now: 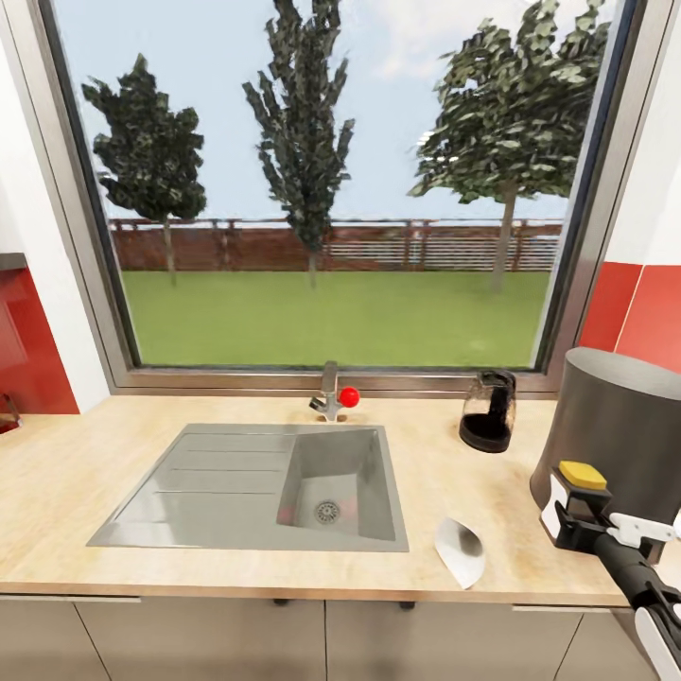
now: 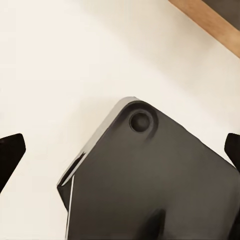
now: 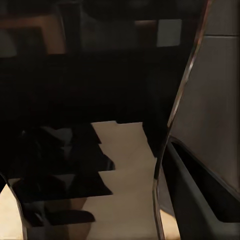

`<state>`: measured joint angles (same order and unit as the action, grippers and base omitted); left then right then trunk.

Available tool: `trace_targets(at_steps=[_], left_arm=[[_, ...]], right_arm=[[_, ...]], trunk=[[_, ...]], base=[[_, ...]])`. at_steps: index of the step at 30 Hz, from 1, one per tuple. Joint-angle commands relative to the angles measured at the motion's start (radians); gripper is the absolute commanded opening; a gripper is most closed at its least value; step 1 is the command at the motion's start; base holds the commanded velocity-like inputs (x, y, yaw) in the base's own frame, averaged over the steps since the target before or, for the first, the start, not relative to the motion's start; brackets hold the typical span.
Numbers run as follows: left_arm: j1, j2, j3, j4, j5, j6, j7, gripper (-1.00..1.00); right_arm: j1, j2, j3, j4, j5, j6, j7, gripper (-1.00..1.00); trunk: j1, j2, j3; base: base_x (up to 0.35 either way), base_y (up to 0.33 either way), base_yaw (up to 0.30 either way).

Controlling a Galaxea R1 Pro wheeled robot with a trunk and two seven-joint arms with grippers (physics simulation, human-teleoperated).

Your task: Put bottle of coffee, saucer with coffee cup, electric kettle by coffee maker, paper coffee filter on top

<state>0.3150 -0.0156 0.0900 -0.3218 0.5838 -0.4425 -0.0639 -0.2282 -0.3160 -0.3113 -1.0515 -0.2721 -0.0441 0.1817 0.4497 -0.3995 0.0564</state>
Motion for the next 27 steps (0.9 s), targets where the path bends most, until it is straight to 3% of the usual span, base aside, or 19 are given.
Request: trace_targets(at_steps=[1, 7, 8, 11, 14, 27], left_arm=[[0.001, 0.000, 0.007, -0.001, 0.009, 0.002, -0.007, 1.00], [0.001, 0.016, 0.013, 0.028, 0.040, 0.002, -0.007, 1.00], [0.000, 0.041, 0.014, 0.064, 0.109, 0.001, -0.032, 1.00], [0.001, 0.079, 0.014, 0.134, 0.231, 0.003, -0.130, 1.00], [0.001, 0.094, 0.014, 0.167, 0.290, 0.007, -0.174, 1.00], [0.000, 0.111, 0.014, 0.169, 0.324, 0.030, -0.189, 1.00]], right_arm=[[0.000, 0.000, -0.002, 0.002, -0.014, -0.002, 0.007, -1.00], [0.000, -0.001, -0.004, 0.002, -0.013, -0.002, 0.007, -1.00], [0.000, -0.001, -0.004, 0.002, -0.013, -0.002, 0.007, -1.00], [0.000, -0.002, -0.006, 0.002, -0.013, -0.003, 0.007, -1.00], [0.000, -0.002, -0.007, 0.002, -0.013, -0.003, 0.008, -1.00], [0.000, 0.000, -0.009, 0.025, -0.015, -0.024, 0.007, -1.00]], trunk=[[0.000, 0.000, 0.000], [0.000, 0.000, 0.000], [0.000, 0.000, 0.000], [0.004, -0.007, -0.003], [0.016, -0.028, -0.013], [0.066, -0.119, -0.053]], base=[[0.000, 0.000, 0.000], [0.000, 0.000, 0.000], [0.000, 0.000, 0.000], [0.000, 0.000, 0.000], [0.000, 0.000, 0.000], [0.000, 0.000, 0.000]])
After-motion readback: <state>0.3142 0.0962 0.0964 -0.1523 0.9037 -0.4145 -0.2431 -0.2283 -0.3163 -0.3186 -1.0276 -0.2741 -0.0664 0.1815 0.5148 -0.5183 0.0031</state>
